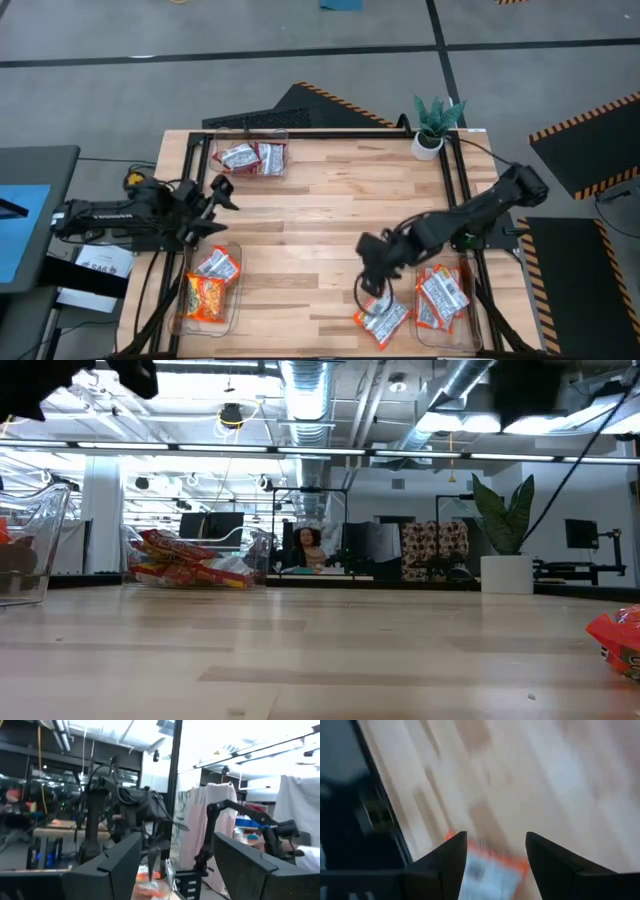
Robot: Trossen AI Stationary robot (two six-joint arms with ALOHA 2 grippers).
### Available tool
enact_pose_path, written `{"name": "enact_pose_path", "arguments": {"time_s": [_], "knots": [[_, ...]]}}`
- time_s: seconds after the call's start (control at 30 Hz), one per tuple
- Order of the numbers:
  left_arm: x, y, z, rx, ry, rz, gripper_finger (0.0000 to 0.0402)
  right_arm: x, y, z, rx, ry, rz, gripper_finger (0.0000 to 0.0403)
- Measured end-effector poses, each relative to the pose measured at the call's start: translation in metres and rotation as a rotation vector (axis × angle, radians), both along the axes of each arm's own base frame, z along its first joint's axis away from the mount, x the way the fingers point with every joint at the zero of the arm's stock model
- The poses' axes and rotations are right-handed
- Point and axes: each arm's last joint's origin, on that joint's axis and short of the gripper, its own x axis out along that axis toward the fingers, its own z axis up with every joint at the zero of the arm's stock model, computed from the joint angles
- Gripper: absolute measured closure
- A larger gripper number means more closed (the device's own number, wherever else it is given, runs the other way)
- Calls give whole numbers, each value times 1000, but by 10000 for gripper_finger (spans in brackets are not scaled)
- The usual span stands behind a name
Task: Sort Maruchan noodles
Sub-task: Put the orange noodle pack into the bottom left transparent bin
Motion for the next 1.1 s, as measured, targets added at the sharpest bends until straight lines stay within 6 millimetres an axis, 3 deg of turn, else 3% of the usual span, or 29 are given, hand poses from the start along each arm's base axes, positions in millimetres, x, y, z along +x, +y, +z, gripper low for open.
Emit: {"name": "enact_pose_path", "arguments": {"time_s": [0.33,0.43,0.53,0.63,0.83,1.1], "knots": [[4,2,-9,-6,87,174,168,7,69,-40,200,442,51,205],[4,3,-7,10,58,187,168,8,86,-55,198,497,106,250],[2,2,-5,18,31,192,168,10,97,-61,222,532,170,324],[2,3,-5,35,25,203,168,13,104,-65,227,540,194,387],[3,3,-5,37,26,233,168,17,104,-86,136,585,172,395],[5,4,-7,25,56,227,168,17,100,-95,76,613,172,396]]}}
